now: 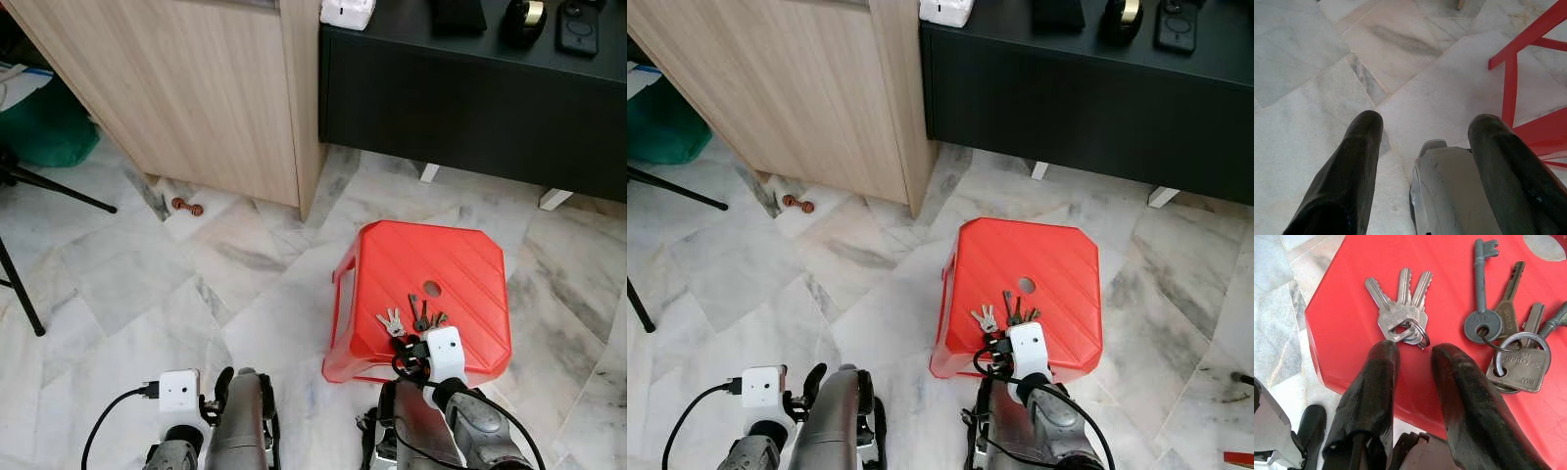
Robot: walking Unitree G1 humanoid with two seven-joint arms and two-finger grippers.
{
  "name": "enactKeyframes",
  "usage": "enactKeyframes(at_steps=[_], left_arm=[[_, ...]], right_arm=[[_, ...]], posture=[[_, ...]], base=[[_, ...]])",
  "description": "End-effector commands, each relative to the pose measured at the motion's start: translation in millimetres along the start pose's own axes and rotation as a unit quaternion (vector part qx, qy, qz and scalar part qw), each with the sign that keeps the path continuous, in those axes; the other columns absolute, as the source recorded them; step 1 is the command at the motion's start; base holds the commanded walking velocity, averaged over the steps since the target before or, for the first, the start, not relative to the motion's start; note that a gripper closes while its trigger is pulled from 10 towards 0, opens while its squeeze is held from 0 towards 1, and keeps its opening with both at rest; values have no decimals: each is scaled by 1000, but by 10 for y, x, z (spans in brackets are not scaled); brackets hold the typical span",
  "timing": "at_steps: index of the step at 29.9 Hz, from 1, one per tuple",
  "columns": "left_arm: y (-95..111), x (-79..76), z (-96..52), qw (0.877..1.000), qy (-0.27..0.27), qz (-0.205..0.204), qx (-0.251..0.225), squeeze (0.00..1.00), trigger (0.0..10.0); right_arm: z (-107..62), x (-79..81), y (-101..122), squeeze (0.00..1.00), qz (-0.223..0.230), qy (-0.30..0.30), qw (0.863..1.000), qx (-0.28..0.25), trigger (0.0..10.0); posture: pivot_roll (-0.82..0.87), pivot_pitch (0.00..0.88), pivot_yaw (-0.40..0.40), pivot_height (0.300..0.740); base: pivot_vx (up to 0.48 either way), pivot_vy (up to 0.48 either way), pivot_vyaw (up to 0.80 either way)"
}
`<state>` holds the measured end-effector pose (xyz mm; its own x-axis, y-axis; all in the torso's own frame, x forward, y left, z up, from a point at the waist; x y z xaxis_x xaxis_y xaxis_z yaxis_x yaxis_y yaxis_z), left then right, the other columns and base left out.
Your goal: Hang keys on a hook
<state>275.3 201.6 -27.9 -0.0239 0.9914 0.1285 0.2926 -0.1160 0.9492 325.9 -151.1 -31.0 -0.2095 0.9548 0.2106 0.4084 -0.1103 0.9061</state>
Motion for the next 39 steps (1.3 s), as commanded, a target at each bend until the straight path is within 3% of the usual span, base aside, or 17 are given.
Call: enactKeyframes(at_steps=[1, 2, 3, 4, 17, 39], left_arm=[[-185, 13, -97, 1000, 0, -1, 30, 0, 10000], [-185, 13, -96, 1000, 0, 0, 29, 0, 10000], [-185, 13, -96, 1000, 0, 0, 29, 0, 10000], [-186, 15, -93, 1000, 0, -1, 29, 0, 10000], [-204, 9, -56, 999, -5, -1, 32, 0, 10000], [-244, 19, -98, 999, -9, 2, 33, 0, 10000]], right_arm=[[-68, -36, -159, 0, 7, -9, 1000, 21, 7961], [-64, -42, -139, 0, 6, -10, 1000, 17, 8784], [-64, -42, -139, 0, 6, -10, 1000, 17, 8784], [-57, -49, -99, 0, 6, -12, 1000, 9, 10000], [3, -34, 140, 0, 8, -3, 999, -35, 10000], [10, 24, 64, 0, 18, 12, 1000, -17, 10000]], posture=[[119, 397, -11, 638], [121, 398, -12, 638], [121, 398, -12, 638], [121, 397, -12, 638], [118, 385, -9, 638], [126, 406, -2, 638]], base=[[0, 0, 0], [0, 0, 0], [0, 0, 0], [0, 0, 0], [0, 0, 0], [0, 0, 0]])
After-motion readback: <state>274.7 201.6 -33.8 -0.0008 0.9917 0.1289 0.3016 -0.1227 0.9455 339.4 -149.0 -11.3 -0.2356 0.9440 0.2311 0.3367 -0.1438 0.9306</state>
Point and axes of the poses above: a point about 5 cm out from each wrist's last joint towards the gripper, its own z axis pointing out of the wrist towards the gripper, its own y axis along the axis of the wrist's last joint, x = y × z, the point moved 6 cm from there along z, pointing out of the wrist towards the gripper, and after that the axes turned 10 degrees about z, right-handed, at the moved point
